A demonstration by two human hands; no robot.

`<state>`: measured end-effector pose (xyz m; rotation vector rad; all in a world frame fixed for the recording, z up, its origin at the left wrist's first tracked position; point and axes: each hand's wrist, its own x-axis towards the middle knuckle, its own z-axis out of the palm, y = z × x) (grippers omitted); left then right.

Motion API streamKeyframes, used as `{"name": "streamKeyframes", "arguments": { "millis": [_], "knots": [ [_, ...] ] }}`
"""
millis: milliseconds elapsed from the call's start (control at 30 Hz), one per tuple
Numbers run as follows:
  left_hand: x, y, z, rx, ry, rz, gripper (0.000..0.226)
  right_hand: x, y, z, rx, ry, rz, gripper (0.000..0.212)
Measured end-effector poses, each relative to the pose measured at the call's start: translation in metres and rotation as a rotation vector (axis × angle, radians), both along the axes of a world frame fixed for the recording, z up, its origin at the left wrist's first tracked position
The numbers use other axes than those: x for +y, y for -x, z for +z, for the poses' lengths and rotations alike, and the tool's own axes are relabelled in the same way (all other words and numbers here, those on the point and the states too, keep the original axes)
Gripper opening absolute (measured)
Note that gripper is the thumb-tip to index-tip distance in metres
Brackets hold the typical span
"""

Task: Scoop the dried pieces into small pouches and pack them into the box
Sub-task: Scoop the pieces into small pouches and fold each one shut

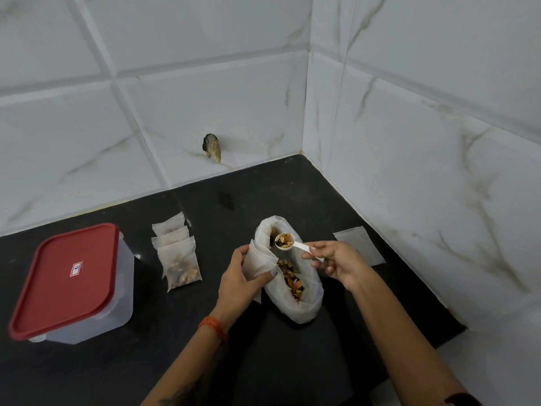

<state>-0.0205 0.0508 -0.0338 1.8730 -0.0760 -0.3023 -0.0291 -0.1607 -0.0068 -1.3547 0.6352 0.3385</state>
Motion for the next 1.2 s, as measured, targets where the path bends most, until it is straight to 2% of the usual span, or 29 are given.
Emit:
{"name": "streamKeyframes", "arguments": {
  "millis": [133, 233, 333, 467, 533, 833, 1033, 1100, 1200],
  "knots": [
    [-0.001, 0.001, 0.004, -0.022, 0.013, -0.008, 0.061, 0.005, 0.006, 0.016, -0.097, -0.004, 0.046, 0.017],
    [-0.002, 0.002, 0.005, -0.047, 0.018, -0.014, 0.059, 0.012, 0.01, 0.027, -0.153, 0.072, 0.121, 0.017],
    [-0.002, 0.003, 0.007, -0.07, 0.014, -0.017, 0.056, 0.018, 0.012, 0.031, -0.221, 0.275, 0.222, 0.017],
    [-0.003, 0.004, 0.01, -0.095, 0.002, -0.019, 0.056, 0.025, 0.011, 0.022, -0.495, 0.78, 0.411, 0.024],
    [-0.004, 0.004, 0.01, -0.096, 0.005, -0.019, 0.056, 0.027, 0.011, 0.021, -0.539, 0.883, 0.418, 0.023],
    [-0.002, 0.004, 0.012, -0.088, 0.006, -0.004, 0.055, 0.025, 0.008, 0.008, -0.606, 0.833, 0.239, 0.019],
    [-0.002, 0.003, 0.012, -0.08, 0.013, 0.0, 0.055, 0.026, 0.007, 0.008, -0.604, 0.764, 0.22, 0.021],
    [-0.002, 0.003, 0.012, -0.079, 0.018, 0.004, 0.055, 0.026, 0.008, 0.011, -0.584, 0.668, 0.223, 0.023],
    [-0.002, 0.002, 0.011, -0.066, 0.026, 0.023, 0.053, 0.024, 0.009, 0.014, -0.508, 0.373, 0.096, 0.024]
  ]
}}
